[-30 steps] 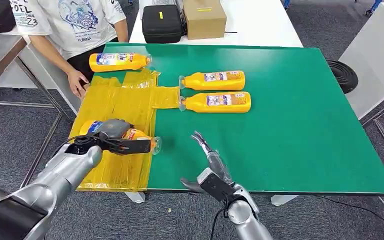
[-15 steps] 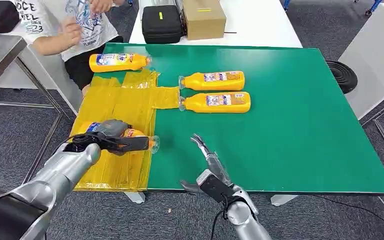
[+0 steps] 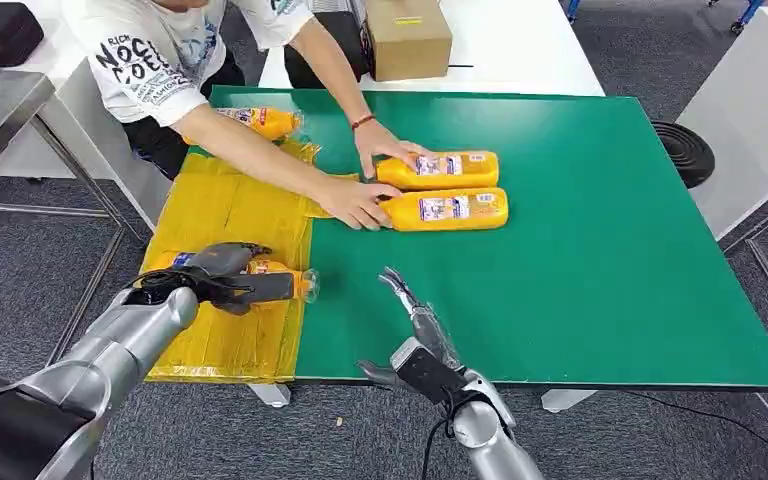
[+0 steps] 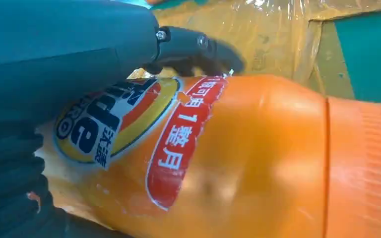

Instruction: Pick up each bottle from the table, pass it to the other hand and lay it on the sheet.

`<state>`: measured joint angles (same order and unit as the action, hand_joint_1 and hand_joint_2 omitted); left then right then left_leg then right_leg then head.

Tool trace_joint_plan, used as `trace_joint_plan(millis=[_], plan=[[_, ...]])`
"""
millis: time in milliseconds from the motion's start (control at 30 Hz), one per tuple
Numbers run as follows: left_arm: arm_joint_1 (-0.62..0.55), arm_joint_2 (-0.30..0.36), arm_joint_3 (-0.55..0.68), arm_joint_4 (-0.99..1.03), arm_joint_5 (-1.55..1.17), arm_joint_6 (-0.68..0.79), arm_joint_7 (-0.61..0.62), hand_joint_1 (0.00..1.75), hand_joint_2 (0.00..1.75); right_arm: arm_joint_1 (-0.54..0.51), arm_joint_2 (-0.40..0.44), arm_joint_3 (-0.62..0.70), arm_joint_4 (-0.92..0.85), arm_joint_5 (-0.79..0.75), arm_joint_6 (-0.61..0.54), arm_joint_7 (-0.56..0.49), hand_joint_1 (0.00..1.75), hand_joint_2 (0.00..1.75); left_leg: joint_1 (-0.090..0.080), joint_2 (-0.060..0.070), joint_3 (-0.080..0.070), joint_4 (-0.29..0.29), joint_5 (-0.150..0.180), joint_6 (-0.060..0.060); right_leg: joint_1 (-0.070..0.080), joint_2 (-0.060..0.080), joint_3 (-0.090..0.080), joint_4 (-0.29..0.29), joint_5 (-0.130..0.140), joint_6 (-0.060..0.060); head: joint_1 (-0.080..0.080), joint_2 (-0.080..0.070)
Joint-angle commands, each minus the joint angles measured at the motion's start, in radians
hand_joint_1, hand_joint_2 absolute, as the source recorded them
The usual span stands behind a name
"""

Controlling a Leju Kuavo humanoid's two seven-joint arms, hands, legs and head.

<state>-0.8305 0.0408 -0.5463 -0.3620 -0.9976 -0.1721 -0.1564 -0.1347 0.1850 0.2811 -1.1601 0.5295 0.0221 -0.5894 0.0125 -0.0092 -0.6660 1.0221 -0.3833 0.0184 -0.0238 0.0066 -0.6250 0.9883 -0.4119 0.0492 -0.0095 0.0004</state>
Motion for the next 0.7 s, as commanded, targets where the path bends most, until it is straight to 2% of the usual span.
trace_joint_plan(millis=[33, 100, 233, 367, 700], plan=[[0.036, -0.021, -0.022, 0.069, -0.05, 0.047, 0.043, 0.03, 1.75, -0.034, -0.012, -0.001, 0.054, -0.004, -0.001, 0.004, 0.0, 1.75, 0.0, 0.002, 0.008, -0.002, -0.002, 0.0, 0.0, 0.001, 0.007, -0.002, -0.002, -0.003, 0.0, 0.0], [0.057, -0.023, -0.023, 0.071, -0.066, 0.062, 0.05, 0.0, 1.75, -0.036, -0.01, -0.003, 0.058, -0.008, 0.003, 0.003, 0.0, 1.75, 0.0, 0.001, 0.004, -0.001, -0.001, 0.0, 0.0, 0.0, 0.004, -0.001, -0.001, -0.001, 0.0, 0.0], [0.081, -0.014, -0.019, 0.072, -0.071, 0.069, 0.044, 0.0, 1.75, -0.041, -0.01, -0.001, 0.07, -0.01, 0.006, 0.002, 0.0, 1.75, -0.001, 0.002, 0.007, -0.002, -0.001, 0.0, 0.0, 0.002, 0.007, -0.002, 0.0, -0.002, 0.0, 0.0], [0.065, -0.001, -0.014, 0.065, -0.068, 0.06, 0.023, 0.0, 1.75, -0.049, -0.01, 0.002, 0.078, -0.011, 0.009, 0.001, 0.0, 1.75, 0.0, 0.003, 0.013, -0.003, -0.002, 0.0, 0.0, 0.002, 0.012, -0.003, -0.001, -0.003, 0.0, 0.0], [0.036, 0.011, 0.011, 0.019, -0.068, 0.091, -0.03, 0.0, 1.75, -0.055, -0.007, 0.006, 0.075, -0.024, 0.005, 0.002, 0.0, 1.75, 0.0, 0.002, 0.013, -0.002, -0.002, 0.0, 0.001, 0.002, 0.013, -0.002, -0.001, -0.003, 0.0, 0.0]])
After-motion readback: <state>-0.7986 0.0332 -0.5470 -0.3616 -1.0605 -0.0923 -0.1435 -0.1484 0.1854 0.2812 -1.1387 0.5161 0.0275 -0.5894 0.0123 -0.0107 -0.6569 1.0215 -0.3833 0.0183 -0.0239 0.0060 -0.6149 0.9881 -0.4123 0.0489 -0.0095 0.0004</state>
